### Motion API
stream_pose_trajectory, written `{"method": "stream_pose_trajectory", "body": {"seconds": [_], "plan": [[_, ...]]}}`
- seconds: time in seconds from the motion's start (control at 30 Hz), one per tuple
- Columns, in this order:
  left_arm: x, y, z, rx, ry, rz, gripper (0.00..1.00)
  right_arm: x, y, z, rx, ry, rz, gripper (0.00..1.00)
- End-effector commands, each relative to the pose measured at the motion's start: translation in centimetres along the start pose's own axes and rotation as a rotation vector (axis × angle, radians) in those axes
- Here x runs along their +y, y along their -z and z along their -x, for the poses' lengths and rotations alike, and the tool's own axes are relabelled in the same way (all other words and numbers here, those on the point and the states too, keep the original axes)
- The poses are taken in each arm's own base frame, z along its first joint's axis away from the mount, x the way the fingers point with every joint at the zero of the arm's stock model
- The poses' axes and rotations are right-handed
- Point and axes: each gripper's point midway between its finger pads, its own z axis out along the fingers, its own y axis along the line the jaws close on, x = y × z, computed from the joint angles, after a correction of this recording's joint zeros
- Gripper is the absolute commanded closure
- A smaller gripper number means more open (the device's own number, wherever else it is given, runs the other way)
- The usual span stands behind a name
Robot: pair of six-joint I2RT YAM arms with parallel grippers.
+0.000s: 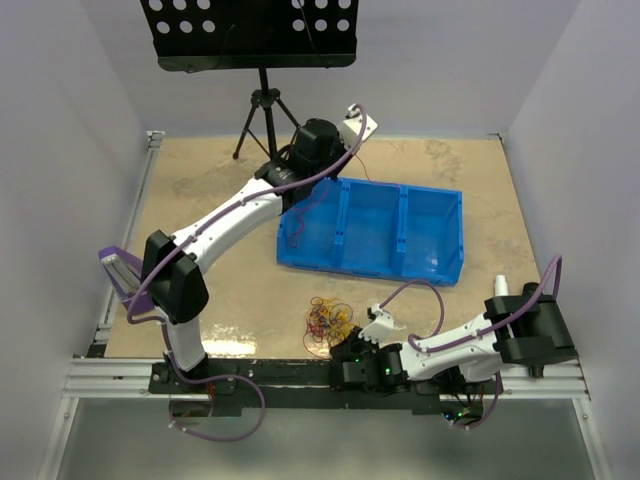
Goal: Untangle the cables
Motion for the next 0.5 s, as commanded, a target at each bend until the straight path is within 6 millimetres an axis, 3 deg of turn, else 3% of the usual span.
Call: {"method": "stream_pose_trajectory", "body": {"seconds": [0.0,0.23,0.33,0.47], "plan": [[0.9,1.4,6.0,-0.152,0.11,-0.017,1.0,-0.2,0.0,0.0,-0.009,0.003,-0.011,1.0],[-1.6,0.5,6.9,-0.172,0.203,-0.136,1.0,-0.3,0.2,0.2,-0.008,0.004,-0.018,1.0],[-1.8,0.0,4.9,-0.129,0.186,-0.128,1.0,-0.8,0.3,0.4,-0.01,0.003,-0.028,1.0],[0.5,0.2,1.2,-0.094,0.168,-0.049,1.0,-1.2,0.4,0.6,-0.004,-0.007,-0.028,1.0]]}}
